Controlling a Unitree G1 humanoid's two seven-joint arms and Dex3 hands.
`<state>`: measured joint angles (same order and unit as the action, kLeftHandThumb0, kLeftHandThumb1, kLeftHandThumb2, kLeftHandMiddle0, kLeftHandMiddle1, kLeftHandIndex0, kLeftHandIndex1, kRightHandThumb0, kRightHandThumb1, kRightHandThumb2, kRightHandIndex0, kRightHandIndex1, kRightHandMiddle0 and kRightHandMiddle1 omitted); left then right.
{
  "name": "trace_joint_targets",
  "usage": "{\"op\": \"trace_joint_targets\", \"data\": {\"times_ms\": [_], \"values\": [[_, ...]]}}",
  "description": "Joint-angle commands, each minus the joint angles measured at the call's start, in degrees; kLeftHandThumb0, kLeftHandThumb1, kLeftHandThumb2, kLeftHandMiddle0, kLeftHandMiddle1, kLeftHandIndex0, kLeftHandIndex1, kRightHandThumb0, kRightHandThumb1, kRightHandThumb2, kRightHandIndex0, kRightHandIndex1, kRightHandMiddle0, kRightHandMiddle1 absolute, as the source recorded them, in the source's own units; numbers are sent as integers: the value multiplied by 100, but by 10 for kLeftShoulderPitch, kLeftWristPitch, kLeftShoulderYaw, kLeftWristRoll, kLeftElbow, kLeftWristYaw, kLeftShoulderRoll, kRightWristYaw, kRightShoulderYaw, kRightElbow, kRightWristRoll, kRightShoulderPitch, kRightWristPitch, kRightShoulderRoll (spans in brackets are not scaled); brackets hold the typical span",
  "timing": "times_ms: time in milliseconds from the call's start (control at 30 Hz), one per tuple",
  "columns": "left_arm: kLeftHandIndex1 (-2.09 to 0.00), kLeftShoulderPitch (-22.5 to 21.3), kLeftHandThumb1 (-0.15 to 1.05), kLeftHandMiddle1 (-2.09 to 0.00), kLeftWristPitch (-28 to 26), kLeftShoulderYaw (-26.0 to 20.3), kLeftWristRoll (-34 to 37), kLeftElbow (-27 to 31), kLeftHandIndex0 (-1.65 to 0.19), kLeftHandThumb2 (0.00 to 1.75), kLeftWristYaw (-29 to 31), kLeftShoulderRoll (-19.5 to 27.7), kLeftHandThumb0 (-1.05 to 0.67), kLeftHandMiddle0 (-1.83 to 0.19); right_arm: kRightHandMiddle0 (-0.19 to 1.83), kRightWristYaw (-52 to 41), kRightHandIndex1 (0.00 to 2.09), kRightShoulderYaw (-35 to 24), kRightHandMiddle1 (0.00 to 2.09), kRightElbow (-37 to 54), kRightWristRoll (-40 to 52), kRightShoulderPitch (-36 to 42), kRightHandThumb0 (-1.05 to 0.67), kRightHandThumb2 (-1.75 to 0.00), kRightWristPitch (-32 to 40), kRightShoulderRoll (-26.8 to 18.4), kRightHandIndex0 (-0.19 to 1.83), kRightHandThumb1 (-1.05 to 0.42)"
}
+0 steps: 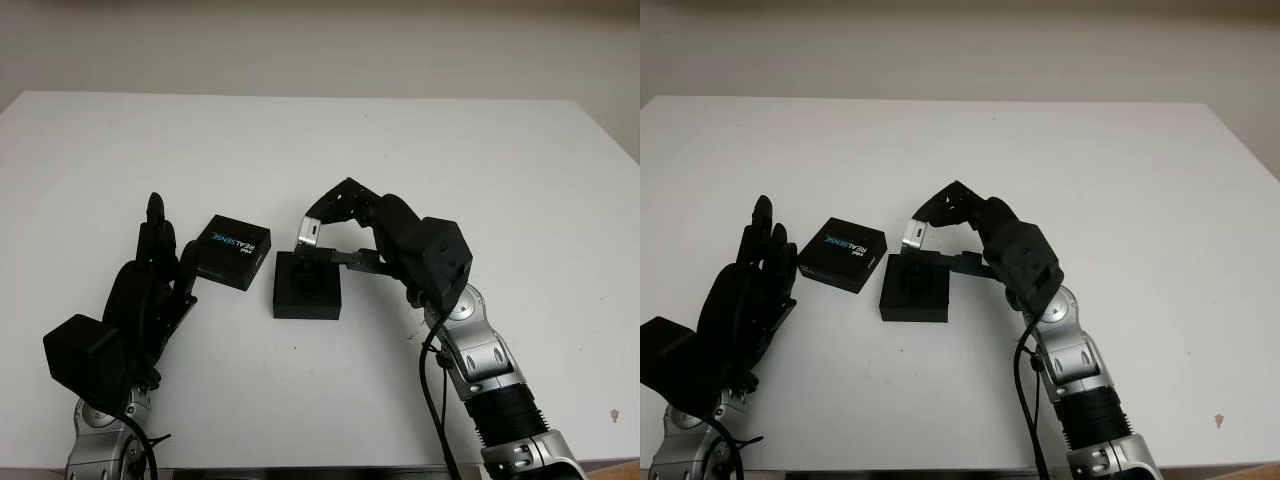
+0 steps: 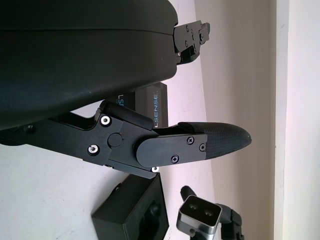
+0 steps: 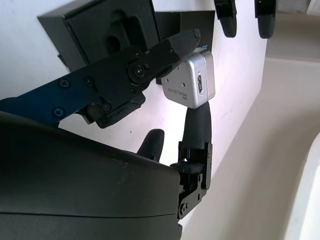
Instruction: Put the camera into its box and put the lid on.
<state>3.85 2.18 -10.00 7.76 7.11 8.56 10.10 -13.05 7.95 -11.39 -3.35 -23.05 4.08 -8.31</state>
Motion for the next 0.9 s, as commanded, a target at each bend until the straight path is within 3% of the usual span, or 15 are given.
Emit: {"op": "trace_joint_targets", "data": {"times_ms": [0,433,867], "values": [[0,4,105,0,-1,3,-2,10,19,49,0,0,-77,19,40,-5,117,-7,166,12,9,2,-44,-5,8,4,0,-93],[0,2,105,0,13,1,-1,-2,19,50,5,0,-76,19,32,-45,107,-11,165,7,59,27,-41,-6,22,20,-5,-97],[0,7,105,0,10,2,-1,1,19,50,6,0,-76,19,29,-55,102,-13,171,-83,62,29,-42,-6,-46,54,-9,-101]]}}
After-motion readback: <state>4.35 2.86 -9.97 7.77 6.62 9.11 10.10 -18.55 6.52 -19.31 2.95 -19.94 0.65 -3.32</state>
